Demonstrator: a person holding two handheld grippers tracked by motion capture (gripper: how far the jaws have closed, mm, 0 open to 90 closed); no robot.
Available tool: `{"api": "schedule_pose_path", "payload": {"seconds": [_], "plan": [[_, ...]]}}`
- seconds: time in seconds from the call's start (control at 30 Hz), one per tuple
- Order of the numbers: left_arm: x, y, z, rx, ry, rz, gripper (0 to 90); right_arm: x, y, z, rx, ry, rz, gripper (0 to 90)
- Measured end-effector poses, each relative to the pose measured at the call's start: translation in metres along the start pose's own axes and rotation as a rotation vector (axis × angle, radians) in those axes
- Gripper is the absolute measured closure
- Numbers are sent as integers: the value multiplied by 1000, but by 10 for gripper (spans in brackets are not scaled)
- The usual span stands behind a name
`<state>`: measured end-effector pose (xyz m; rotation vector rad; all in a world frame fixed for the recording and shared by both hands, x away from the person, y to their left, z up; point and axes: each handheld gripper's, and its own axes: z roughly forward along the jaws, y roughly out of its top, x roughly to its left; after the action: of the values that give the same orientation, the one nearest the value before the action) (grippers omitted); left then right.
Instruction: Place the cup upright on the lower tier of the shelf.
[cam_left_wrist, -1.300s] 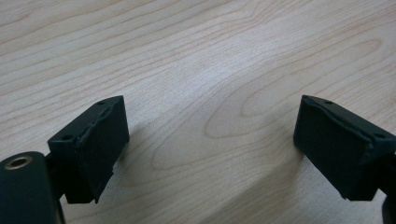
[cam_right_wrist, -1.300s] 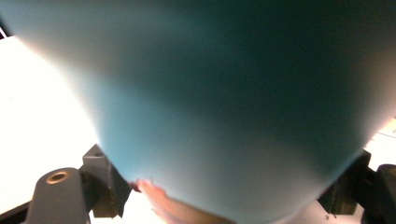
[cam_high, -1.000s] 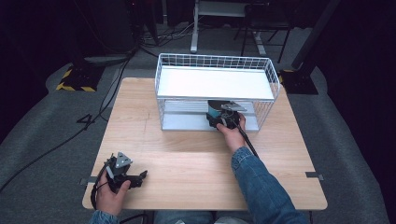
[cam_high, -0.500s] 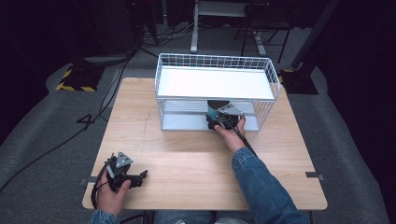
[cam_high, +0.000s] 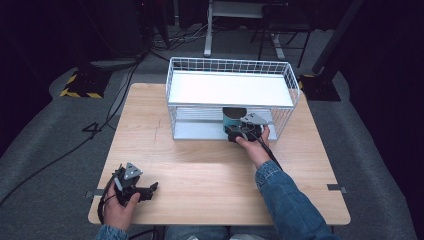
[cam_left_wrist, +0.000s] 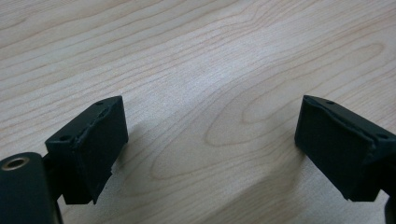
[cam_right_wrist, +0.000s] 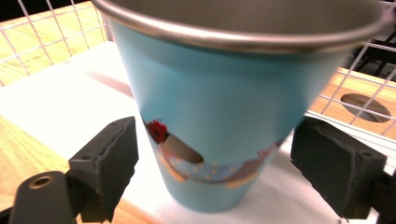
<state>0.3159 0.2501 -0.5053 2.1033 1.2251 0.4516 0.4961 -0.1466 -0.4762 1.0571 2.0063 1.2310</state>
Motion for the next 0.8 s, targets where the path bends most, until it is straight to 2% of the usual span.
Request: {"api": "schedule_pose_path", "payload": {"seconds": [0.2,0.23,0.37,0.8], "plan": [[0,0,0,-1,0,0,101,-4,2,-20,-11,33,3,157],[0,0,0,-1,0,0,101,-6,3,-28,-17,39,-5,157],[0,0,0,-1,0,-1,101,-10,4,-38,-25,62,-5,157],[0,0,0,-1,-1,-1,101,-25,3,-91,-26,133,-35,161]]}}
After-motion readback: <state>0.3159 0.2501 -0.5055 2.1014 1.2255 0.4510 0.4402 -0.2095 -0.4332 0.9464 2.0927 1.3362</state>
